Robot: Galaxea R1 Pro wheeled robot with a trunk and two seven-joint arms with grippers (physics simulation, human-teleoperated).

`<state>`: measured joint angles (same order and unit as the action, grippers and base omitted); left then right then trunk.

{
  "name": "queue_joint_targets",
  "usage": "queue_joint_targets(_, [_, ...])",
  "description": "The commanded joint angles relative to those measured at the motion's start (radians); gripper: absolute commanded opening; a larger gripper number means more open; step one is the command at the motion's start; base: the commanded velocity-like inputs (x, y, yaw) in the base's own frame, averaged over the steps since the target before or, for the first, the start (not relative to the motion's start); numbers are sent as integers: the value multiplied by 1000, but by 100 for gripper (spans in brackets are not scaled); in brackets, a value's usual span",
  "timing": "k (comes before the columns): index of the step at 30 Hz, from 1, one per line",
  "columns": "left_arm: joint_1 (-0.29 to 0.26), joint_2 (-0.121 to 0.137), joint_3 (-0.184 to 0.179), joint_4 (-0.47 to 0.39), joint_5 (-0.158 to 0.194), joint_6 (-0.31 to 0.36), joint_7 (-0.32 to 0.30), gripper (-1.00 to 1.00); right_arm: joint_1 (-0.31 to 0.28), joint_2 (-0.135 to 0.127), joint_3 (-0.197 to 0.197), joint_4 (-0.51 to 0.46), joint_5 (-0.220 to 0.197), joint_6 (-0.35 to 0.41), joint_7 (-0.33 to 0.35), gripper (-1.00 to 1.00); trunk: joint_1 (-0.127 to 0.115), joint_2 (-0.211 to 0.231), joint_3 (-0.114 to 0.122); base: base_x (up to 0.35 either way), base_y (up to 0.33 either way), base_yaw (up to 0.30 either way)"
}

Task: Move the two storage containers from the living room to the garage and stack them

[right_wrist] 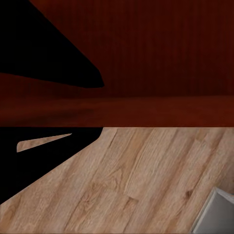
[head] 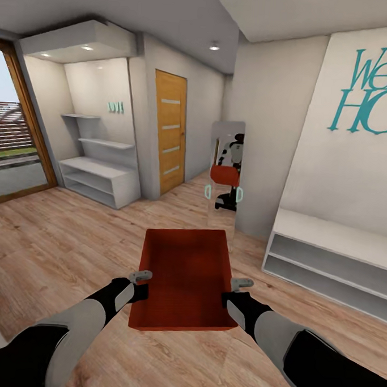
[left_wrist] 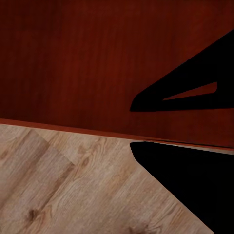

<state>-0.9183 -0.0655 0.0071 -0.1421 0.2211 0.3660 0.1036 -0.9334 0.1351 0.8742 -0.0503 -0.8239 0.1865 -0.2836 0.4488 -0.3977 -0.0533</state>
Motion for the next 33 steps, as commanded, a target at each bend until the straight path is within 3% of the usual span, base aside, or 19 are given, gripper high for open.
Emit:
queue_joint_targets(1, [-1, -1, 17, -2, -16, 7, 10, -100, -1, 1, 12, -6, -7, 7, -3, -100, 1, -2, -2, 323, 0, 0])
queue_joint_targets(17, [-1, -1, 17, -2, -16, 7, 10, -100, -1, 1, 12, -6, -7, 7, -3, -100, 1, -2, -2, 323, 0, 5])
queue_joint_targets(33, [-1, -1, 17, -2, -16, 7, 10, -100, -1, 0, 12, -6, -8, 5, -3, -100, 1, -2, -2, 323, 0, 255])
